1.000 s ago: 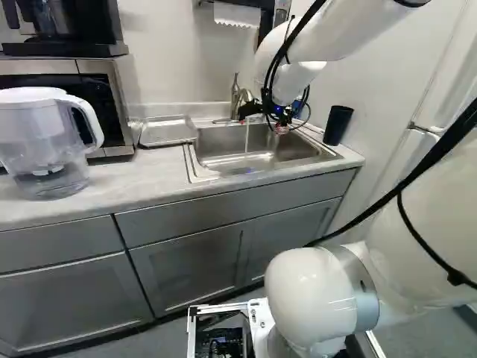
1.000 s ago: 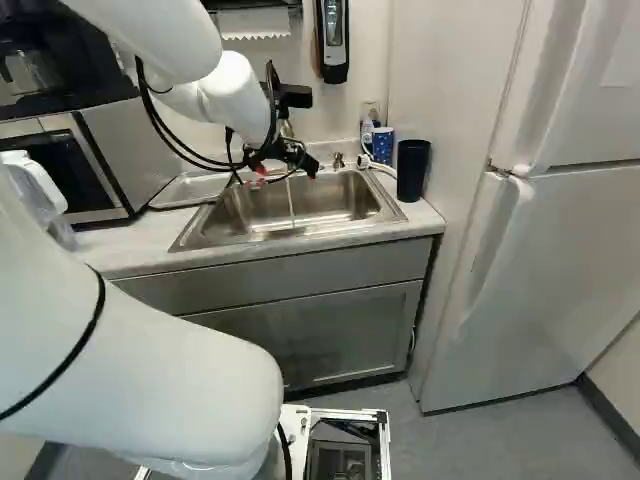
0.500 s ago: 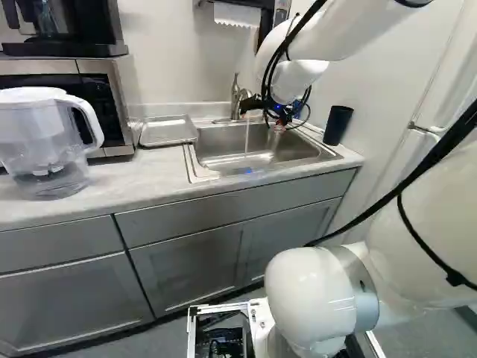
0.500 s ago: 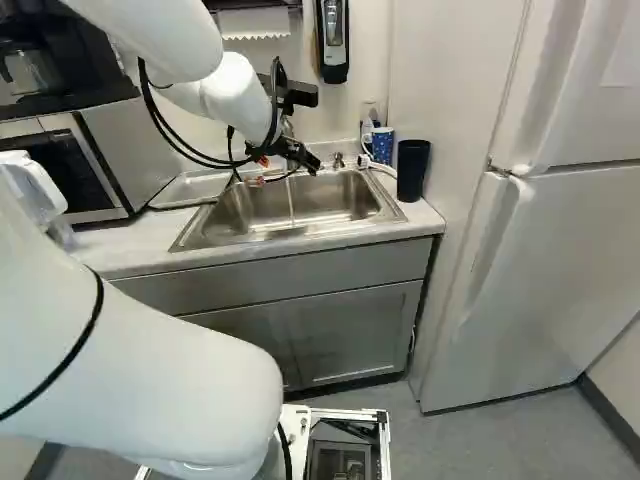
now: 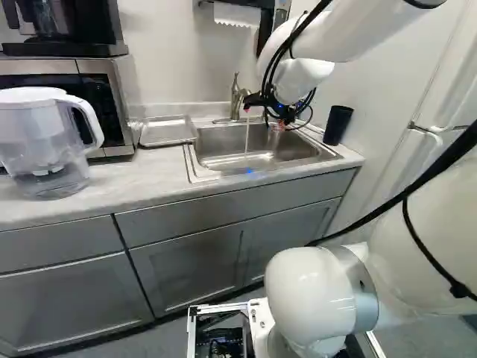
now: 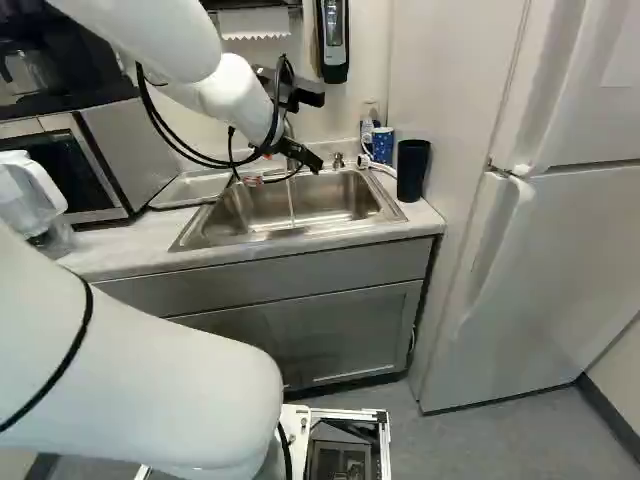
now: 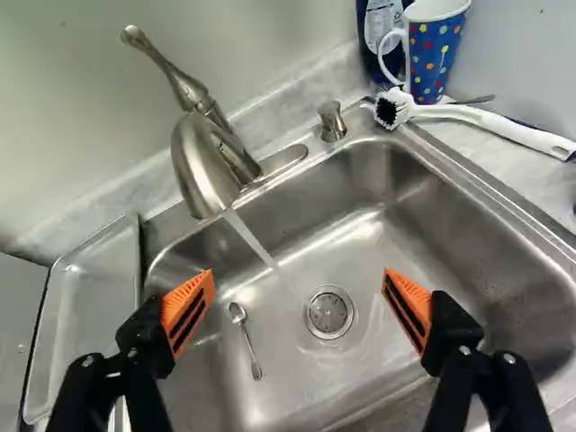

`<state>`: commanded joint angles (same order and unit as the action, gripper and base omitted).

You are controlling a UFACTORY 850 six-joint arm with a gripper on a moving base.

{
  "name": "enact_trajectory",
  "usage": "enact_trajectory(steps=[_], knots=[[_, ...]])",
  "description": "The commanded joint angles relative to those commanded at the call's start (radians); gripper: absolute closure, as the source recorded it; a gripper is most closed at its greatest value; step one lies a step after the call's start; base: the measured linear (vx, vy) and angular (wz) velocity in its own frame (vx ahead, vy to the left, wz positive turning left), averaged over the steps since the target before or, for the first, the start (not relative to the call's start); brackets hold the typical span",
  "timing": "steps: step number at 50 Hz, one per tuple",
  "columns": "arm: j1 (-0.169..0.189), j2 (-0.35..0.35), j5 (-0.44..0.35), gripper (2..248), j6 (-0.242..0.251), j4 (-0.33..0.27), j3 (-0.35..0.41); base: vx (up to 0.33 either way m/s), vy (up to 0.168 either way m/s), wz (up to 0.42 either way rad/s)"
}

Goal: Rinse the cup and place it in the tray

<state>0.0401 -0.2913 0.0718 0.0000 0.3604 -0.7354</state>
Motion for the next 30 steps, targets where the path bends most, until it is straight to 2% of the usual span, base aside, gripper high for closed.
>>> enact_trajectory(steps=[30], knots=[[0.013,0.001,-0.088,3,0.000,0.115,-0.001,0.000,0.000,0.000]])
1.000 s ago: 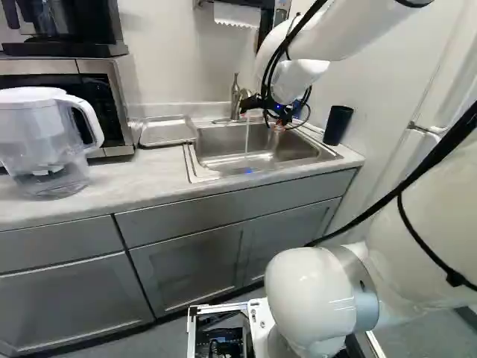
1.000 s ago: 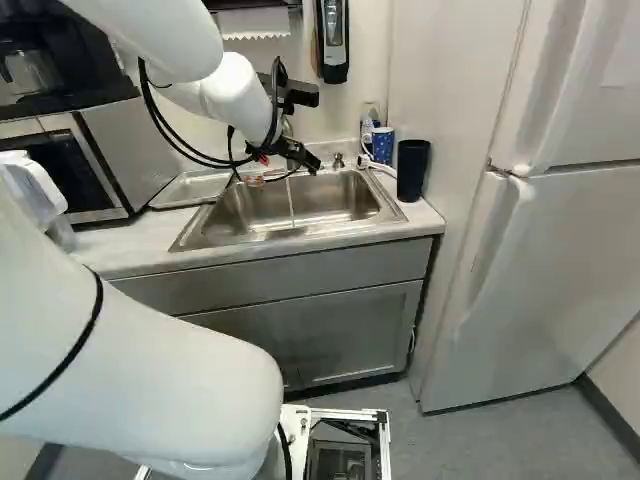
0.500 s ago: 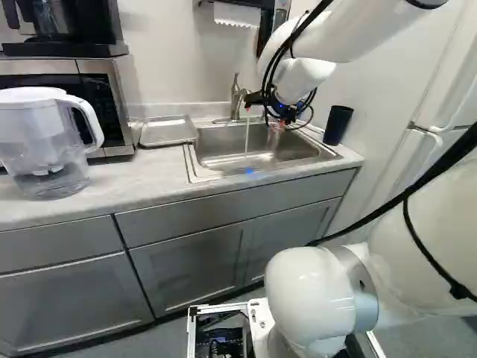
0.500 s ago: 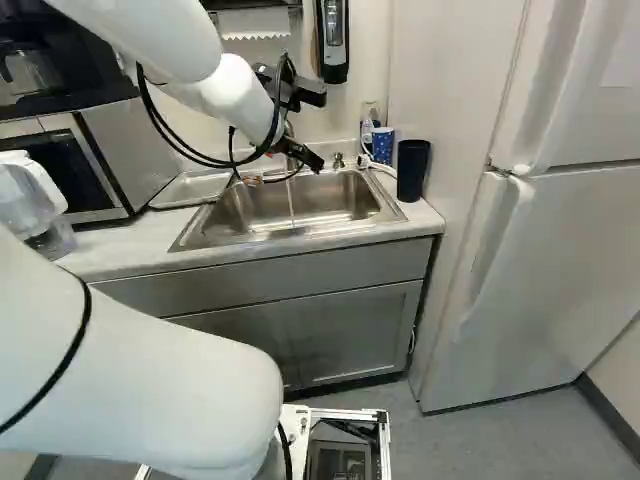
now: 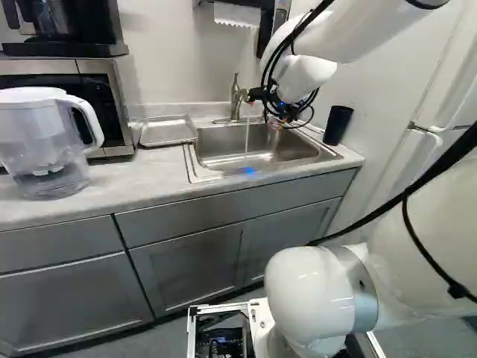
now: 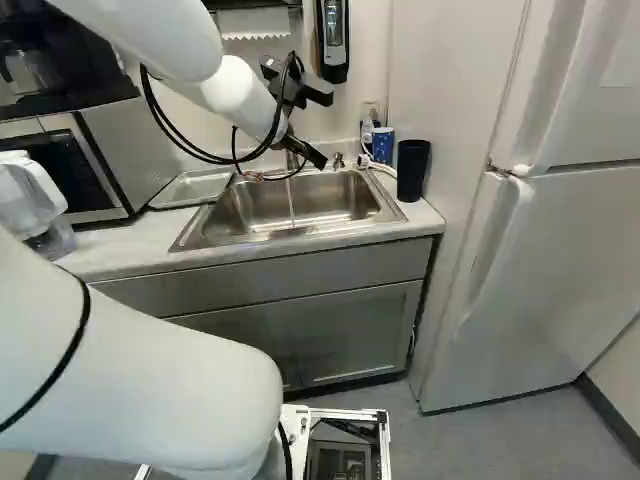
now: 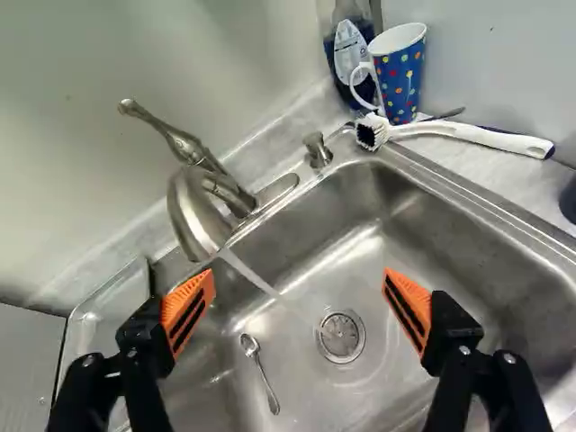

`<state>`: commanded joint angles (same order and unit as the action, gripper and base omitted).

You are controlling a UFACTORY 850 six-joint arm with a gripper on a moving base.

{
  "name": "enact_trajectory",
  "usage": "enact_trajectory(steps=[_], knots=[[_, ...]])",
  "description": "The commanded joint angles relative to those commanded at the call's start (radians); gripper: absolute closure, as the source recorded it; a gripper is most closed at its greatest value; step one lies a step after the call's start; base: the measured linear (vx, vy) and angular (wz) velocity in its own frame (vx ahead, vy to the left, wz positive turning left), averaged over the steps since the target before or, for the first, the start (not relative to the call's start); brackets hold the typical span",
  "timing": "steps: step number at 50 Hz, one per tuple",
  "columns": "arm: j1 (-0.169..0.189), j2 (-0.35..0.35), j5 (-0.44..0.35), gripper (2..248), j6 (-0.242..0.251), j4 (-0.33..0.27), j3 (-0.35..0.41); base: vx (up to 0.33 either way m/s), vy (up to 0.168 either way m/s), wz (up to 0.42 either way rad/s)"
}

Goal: Rinse the cup and place it in the tray

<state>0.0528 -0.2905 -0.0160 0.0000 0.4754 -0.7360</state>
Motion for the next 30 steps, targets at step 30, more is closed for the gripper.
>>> enact_trajectory(steps=[30], knots=[[0.001,0.000,-0.080,3,0.190,0.115,0.000,0.000,0.000,0.000]])
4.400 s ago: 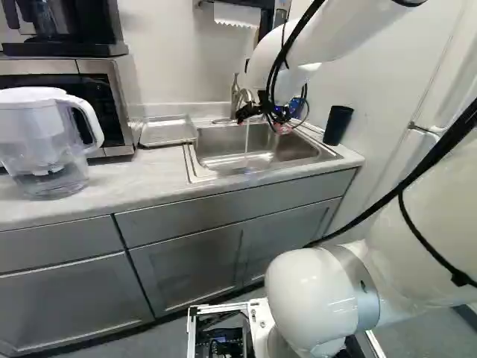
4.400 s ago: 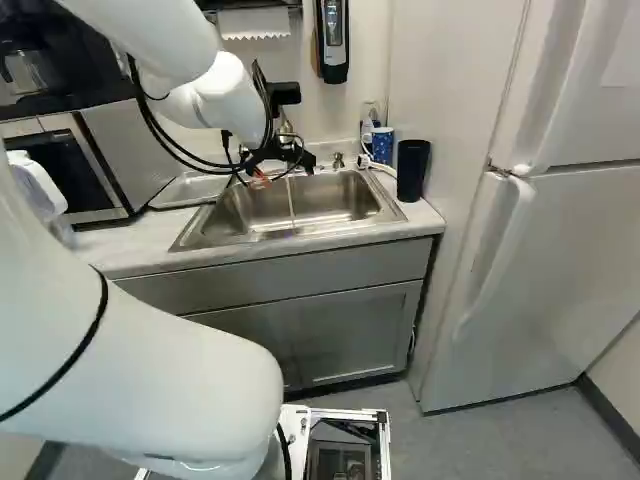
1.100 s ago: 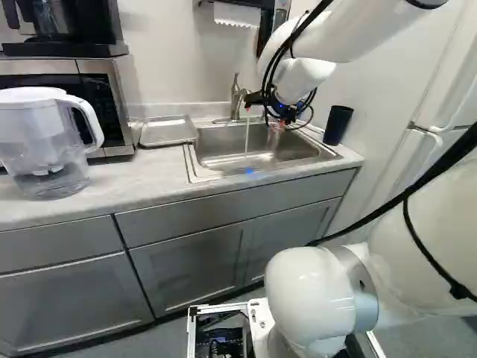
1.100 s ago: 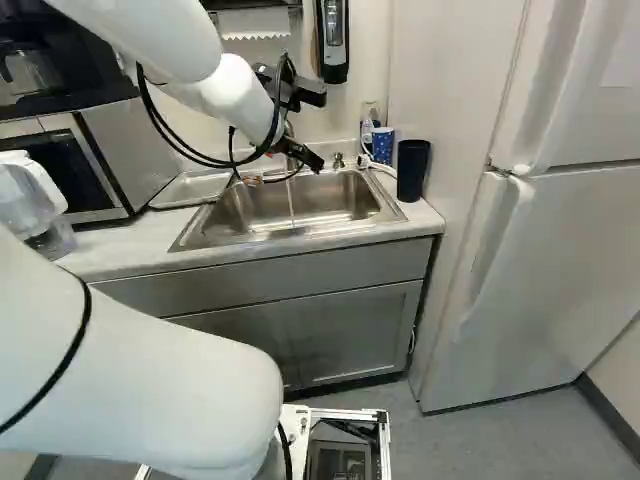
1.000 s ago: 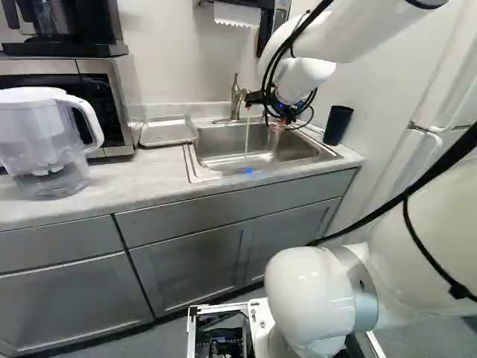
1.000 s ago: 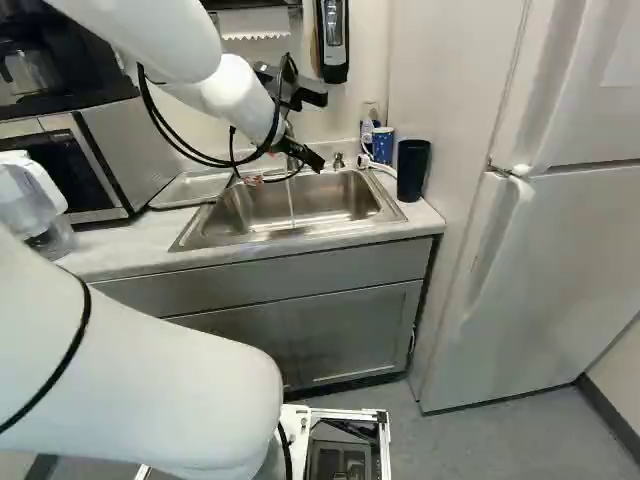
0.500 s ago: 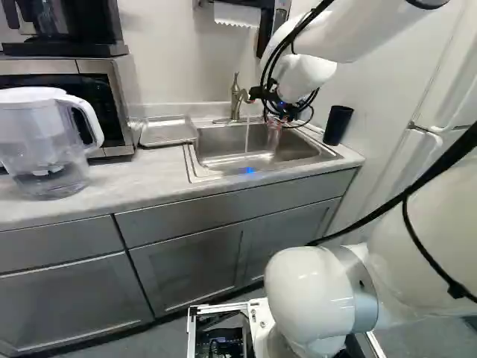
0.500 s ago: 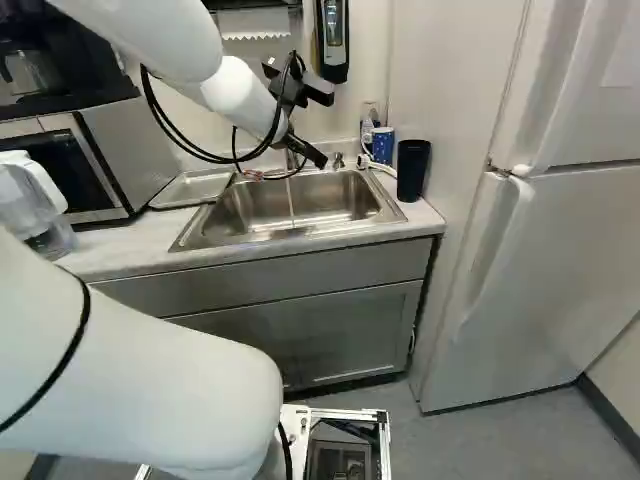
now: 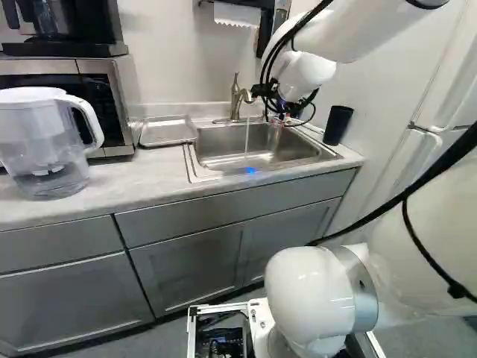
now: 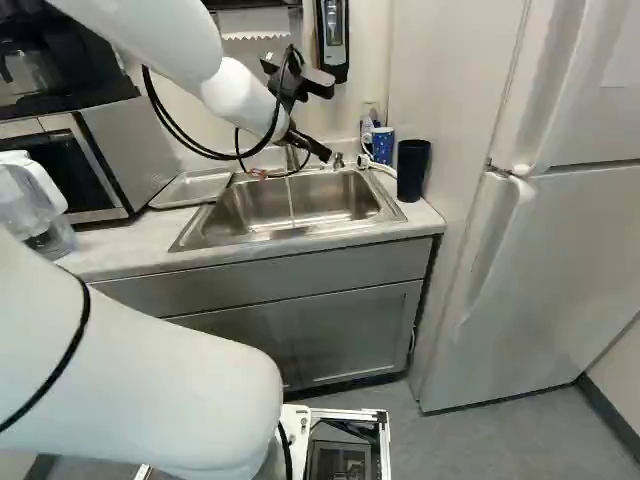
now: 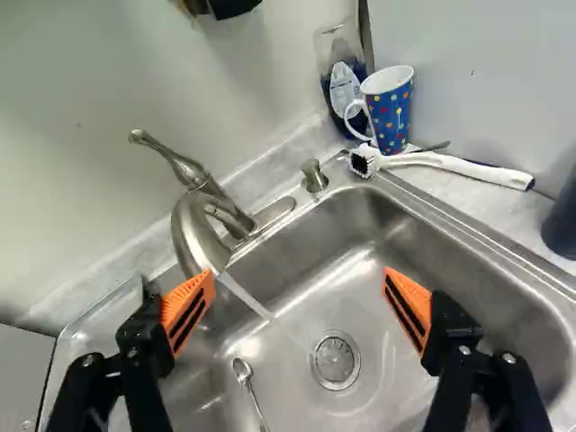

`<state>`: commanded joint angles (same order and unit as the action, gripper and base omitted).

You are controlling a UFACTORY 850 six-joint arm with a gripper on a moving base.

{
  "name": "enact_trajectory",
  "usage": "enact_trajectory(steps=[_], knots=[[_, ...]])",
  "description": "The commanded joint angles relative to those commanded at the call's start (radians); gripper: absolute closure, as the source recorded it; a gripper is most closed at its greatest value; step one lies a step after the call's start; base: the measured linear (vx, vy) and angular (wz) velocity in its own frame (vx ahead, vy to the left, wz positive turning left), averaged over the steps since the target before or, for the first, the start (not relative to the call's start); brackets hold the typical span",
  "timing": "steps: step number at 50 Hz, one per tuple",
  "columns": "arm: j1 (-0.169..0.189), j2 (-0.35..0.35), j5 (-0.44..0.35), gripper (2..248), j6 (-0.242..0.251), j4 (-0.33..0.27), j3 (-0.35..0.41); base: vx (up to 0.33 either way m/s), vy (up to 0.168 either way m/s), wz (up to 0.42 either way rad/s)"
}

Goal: Rinse the cup and place it in the tray

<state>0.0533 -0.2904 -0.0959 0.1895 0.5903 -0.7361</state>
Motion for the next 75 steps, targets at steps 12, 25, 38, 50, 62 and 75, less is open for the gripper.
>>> enact_trajectory(steps=[12,25,38,50,62,75], knots=[[0.006,0.001,-0.029,3,0.126,0.046,-0.001,0.000,0.000,0.000],[0.015,0.009,-0.061,3,0.262,0.097,-0.008,0.000,0.000,0.000],[0.020,0.029,-0.092,3,0.399,0.149,-0.025,0.000,0.000,0.000],[0.020,0.034,-0.122,3,0.441,0.198,-0.029,0.000,0.000,0.000],[0.020,0.034,-0.151,3,0.441,0.245,-0.029,0.000,0.000,0.000],[0.020,0.034,-0.184,3,0.441,0.299,-0.029,0.000,0.000,0.000]])
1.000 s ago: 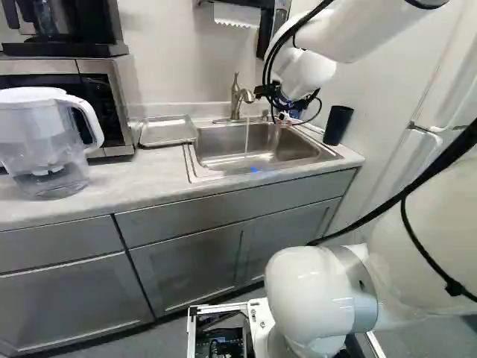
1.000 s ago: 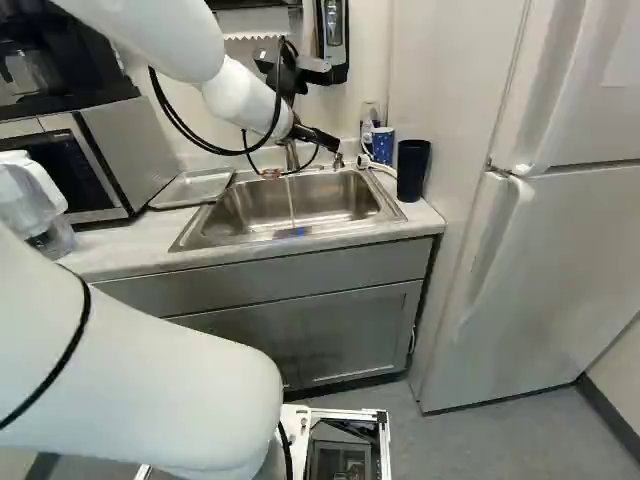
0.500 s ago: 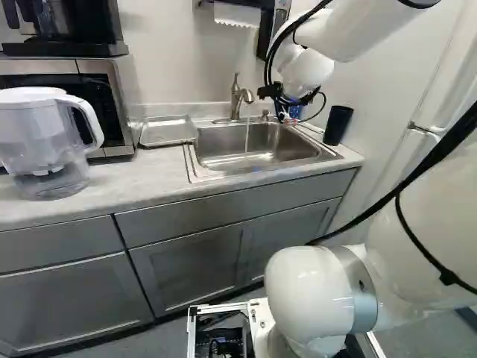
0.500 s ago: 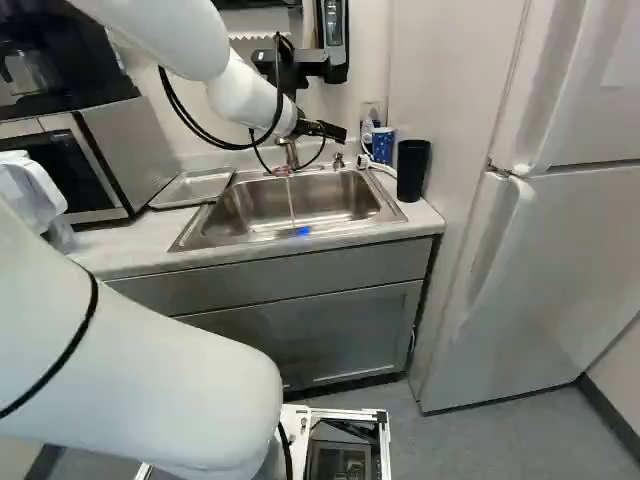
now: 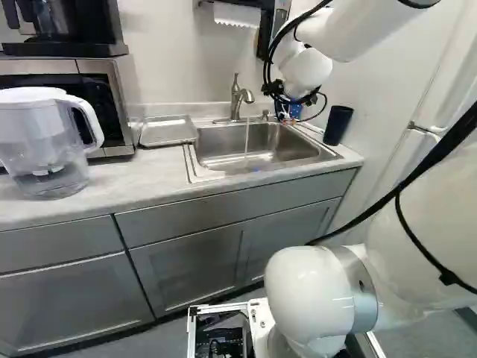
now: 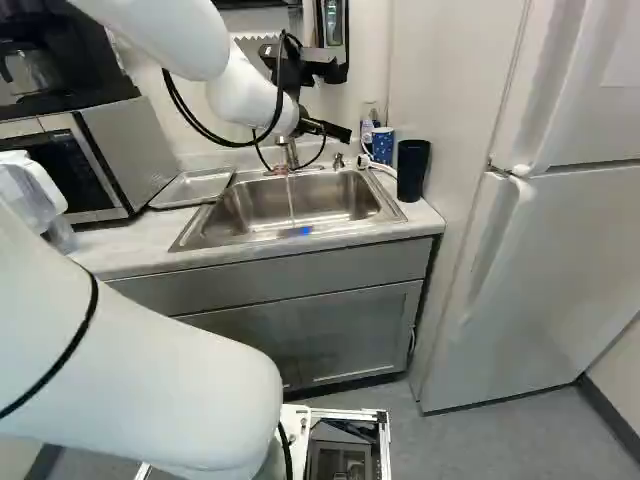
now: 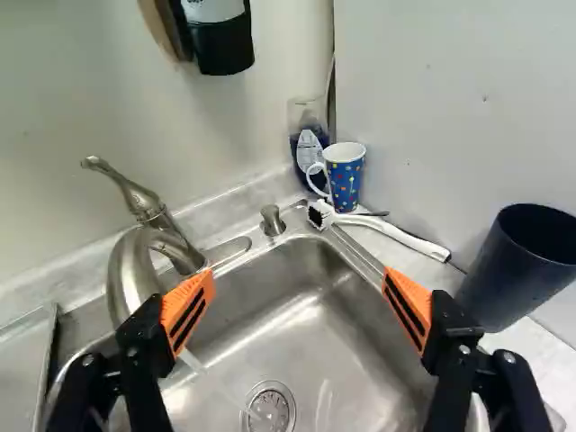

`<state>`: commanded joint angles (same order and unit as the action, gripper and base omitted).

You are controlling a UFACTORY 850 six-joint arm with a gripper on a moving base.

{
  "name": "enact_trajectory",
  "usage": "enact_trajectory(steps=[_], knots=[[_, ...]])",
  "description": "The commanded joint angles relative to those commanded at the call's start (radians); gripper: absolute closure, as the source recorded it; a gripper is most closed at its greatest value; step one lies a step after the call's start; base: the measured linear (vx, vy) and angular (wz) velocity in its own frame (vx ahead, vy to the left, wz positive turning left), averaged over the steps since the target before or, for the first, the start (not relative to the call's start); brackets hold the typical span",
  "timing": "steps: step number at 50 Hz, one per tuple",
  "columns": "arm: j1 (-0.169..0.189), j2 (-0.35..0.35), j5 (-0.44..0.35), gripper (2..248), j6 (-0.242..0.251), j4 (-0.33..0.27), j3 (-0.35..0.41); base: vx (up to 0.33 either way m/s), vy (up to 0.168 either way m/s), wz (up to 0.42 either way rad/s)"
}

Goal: Rinse the cup and place it in the tray

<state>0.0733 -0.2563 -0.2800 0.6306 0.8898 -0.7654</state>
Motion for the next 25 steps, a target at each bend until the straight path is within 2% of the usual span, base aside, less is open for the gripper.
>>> enact_trajectory(steps=[25], knots=[[0.000,0.012,-0.101,3,0.000,0.104,0.010,0.000,0.000,0.000]])
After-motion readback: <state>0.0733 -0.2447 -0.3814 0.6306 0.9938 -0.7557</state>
